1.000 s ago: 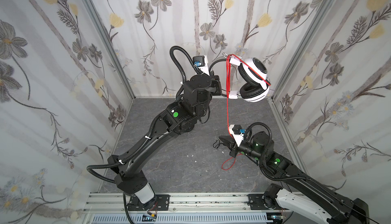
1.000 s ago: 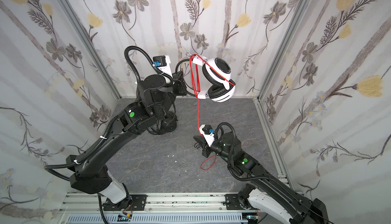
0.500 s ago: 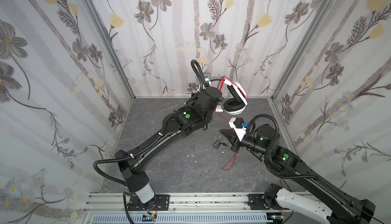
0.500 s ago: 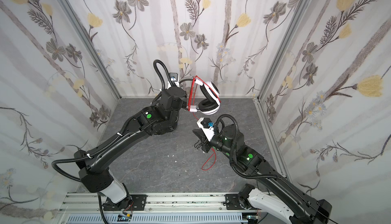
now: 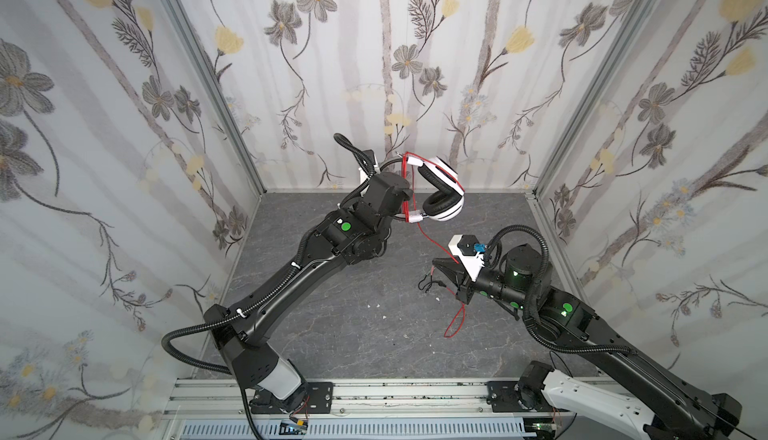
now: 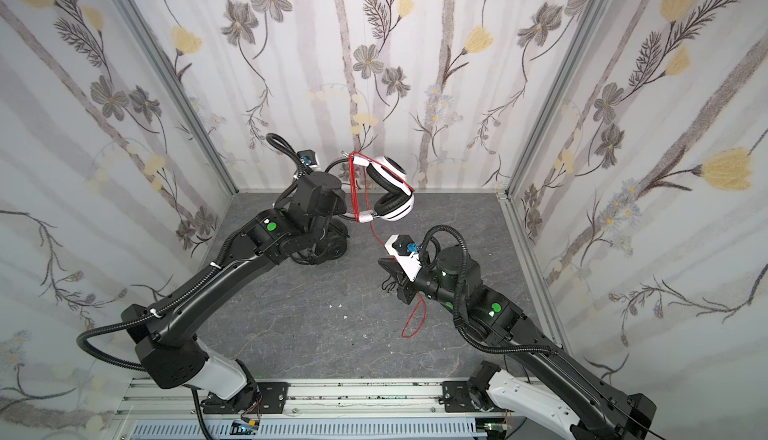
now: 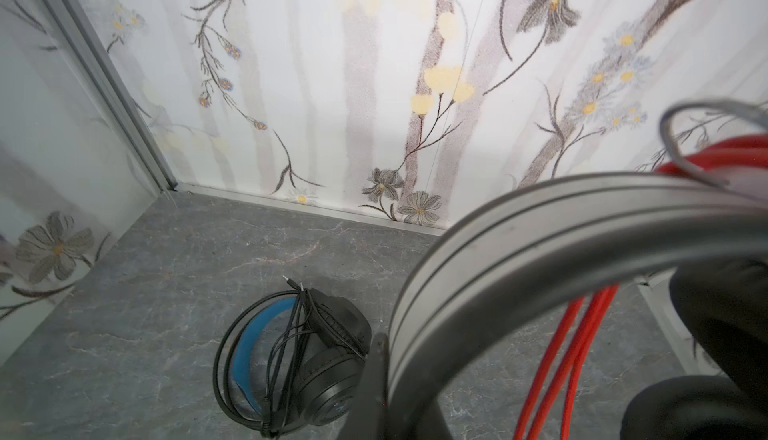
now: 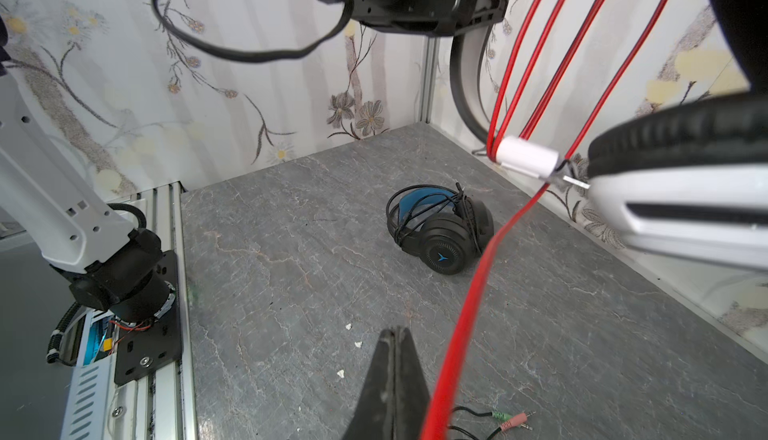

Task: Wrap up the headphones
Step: 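Raise the white headset with the left gripper while the right gripper pulls the cable taut, then lower the white headset toward the right gripper with the left gripper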

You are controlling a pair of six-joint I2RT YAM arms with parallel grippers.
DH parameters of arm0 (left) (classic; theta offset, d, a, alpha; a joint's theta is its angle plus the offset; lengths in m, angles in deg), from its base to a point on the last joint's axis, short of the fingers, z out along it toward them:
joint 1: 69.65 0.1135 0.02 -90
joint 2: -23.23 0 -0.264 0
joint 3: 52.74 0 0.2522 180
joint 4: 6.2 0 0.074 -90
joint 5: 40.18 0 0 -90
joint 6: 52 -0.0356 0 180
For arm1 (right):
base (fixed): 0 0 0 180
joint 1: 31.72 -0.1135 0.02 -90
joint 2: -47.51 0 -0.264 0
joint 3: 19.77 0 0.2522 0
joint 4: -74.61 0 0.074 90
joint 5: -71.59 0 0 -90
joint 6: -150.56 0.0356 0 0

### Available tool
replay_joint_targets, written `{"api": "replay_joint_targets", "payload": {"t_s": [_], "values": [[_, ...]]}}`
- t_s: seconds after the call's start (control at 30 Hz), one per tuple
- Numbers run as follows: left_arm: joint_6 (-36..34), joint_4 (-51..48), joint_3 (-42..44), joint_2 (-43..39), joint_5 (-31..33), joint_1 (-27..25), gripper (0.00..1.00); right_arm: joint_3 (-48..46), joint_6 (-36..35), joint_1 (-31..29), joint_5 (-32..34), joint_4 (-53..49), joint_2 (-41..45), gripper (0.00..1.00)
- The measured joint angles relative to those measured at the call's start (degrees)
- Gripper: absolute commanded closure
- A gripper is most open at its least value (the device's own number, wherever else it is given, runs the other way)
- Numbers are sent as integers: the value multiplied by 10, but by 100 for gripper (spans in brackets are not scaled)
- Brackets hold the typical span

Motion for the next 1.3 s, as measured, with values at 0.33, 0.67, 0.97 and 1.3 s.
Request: {"api": "replay_joint_targets", "payload": {"t_s": [0.33, 0.67, 0.97, 1.3], "values": [[103, 9, -26, -17, -64, 22, 100, -33, -5, -49, 7, -2, -13, 100], [103, 15, -42, -30, -74, 33, 100, -50, -8, -80, 19, -5, -25, 100], [71, 17, -18, -36, -62, 56, 100, -44, -11, -123, 31, -27, -21, 100], [5, 39, -10, -9, -46, 56, 100, 2, -34, -143, 58, -69, -39, 100]]}}
